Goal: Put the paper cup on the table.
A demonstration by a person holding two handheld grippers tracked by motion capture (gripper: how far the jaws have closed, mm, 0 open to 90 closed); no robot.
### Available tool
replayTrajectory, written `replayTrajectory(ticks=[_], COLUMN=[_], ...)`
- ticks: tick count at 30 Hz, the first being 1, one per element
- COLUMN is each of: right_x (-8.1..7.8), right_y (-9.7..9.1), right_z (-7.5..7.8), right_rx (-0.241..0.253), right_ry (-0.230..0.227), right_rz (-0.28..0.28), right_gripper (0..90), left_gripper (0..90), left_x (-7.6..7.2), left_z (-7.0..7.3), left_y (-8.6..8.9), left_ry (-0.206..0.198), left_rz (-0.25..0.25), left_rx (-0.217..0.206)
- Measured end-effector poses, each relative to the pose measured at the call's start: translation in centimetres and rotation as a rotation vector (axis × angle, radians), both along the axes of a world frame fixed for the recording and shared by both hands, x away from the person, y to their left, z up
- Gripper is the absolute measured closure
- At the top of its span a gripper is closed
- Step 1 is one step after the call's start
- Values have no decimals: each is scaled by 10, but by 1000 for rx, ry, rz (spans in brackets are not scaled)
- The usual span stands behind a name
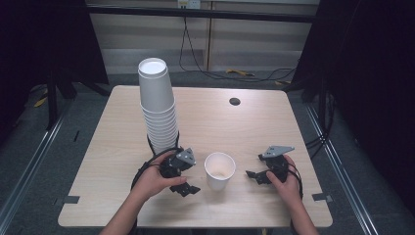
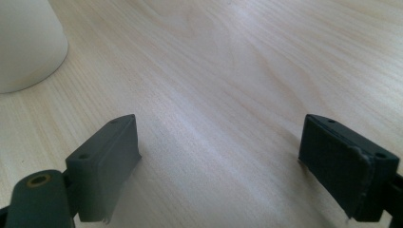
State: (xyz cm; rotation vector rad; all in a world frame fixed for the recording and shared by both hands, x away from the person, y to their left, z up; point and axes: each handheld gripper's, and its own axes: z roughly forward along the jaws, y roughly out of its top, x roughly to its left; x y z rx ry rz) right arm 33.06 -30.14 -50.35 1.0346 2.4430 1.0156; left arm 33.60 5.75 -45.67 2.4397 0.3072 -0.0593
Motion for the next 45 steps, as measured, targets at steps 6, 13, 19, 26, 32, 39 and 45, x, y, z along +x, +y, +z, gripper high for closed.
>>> replayTrajectory(ticks=[6, 13, 19, 26, 32, 39, 45], right_x=[0, 0, 0, 0, 0, 0, 0], right_y=[0, 0, 0, 0, 0, 0, 0], right_z=[0, 0, 0, 0, 0, 0, 0], right_rx=[0, 0, 0, 0, 0, 0, 0], right_ry=[0, 0, 0, 0, 0, 0, 0], right_rz=[0, 0, 0, 0, 0, 0, 0], right_gripper=[126, 126, 125, 126, 126, 126, 126], left_gripper=[150, 150, 150, 151, 151, 152, 151], left_x=[-4, -9, -13, -13, -15, -16, -16], left_z=[-9, -16, -19, -22, -26, -27, -29], left_y=[12, 29, 48, 68, 83, 98, 108], left_ry=[1, -8, -3, 4, 13, 7, 1], left_rz=[18, 42, 78, 118, 167, 174, 195], left_rx=[16, 34, 13, -3, -51, -50, -59])
